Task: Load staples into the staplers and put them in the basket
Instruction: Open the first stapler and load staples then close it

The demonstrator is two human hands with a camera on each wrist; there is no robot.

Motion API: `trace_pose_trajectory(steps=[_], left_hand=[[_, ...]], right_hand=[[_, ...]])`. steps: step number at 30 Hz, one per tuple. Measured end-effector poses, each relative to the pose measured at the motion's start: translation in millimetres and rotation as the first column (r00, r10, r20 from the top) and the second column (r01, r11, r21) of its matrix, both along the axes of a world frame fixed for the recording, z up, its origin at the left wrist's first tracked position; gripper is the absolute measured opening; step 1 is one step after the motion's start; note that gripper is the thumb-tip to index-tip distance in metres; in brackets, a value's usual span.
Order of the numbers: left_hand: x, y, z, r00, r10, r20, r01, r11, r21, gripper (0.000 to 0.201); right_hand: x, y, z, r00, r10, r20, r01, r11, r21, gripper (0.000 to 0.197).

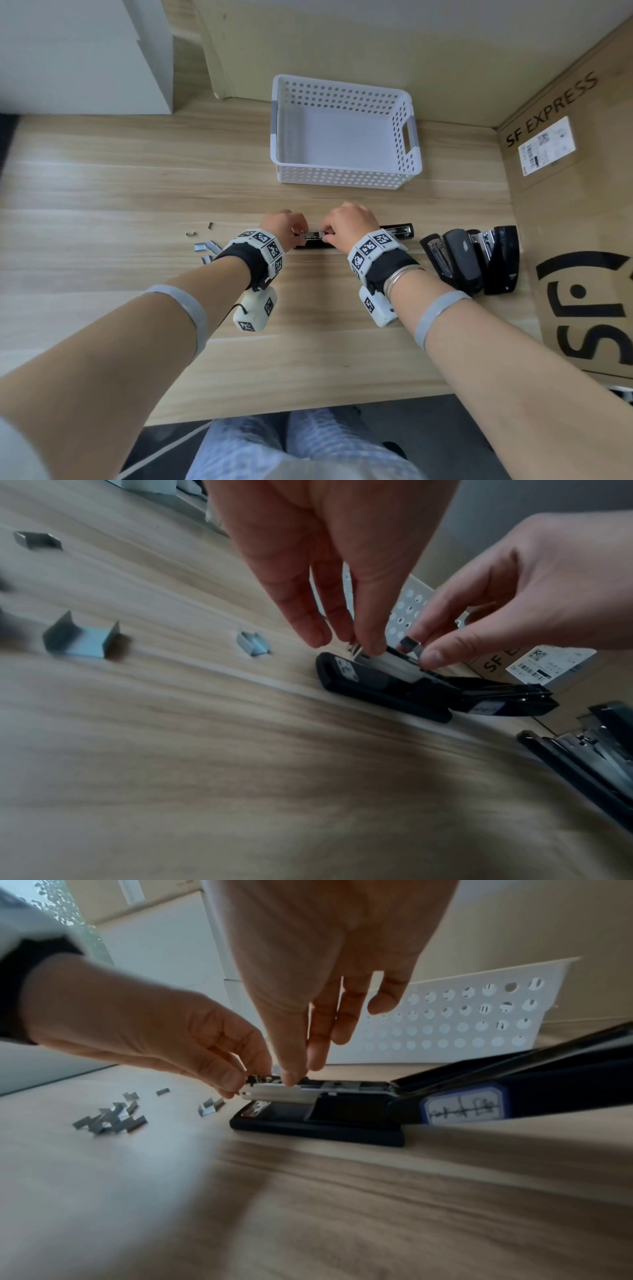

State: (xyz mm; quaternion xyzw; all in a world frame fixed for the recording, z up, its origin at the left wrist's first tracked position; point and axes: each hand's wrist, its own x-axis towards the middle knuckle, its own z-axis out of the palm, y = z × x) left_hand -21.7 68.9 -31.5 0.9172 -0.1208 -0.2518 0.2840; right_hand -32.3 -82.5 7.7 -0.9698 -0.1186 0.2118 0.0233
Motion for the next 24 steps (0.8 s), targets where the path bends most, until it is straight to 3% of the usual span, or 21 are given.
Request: trace_pose_trajectory(steps=[8,18,24], left_hand=[[1,-1,1,1.000,-0.012,0.001,0.012,1.000,0.020,0.025],[2,1,0,0.999,-0.033,0.000,0.033,0.999,0.013,0.025],[11,34,-1,1.000,0.000,0.010,-0.001,0.999,0.050,0.032]], right_hand=[[3,5,-3,1.000,0.015,-0.007,-0.016,0.999,-0.032,0.019],[5,9,-13,0.995,-0.094,-0.026,0.095,0.994,0.060,0.024],[6,-6,-10,0.990,-0.139,-0.009,0.139,0.990,0.030,0.021]])
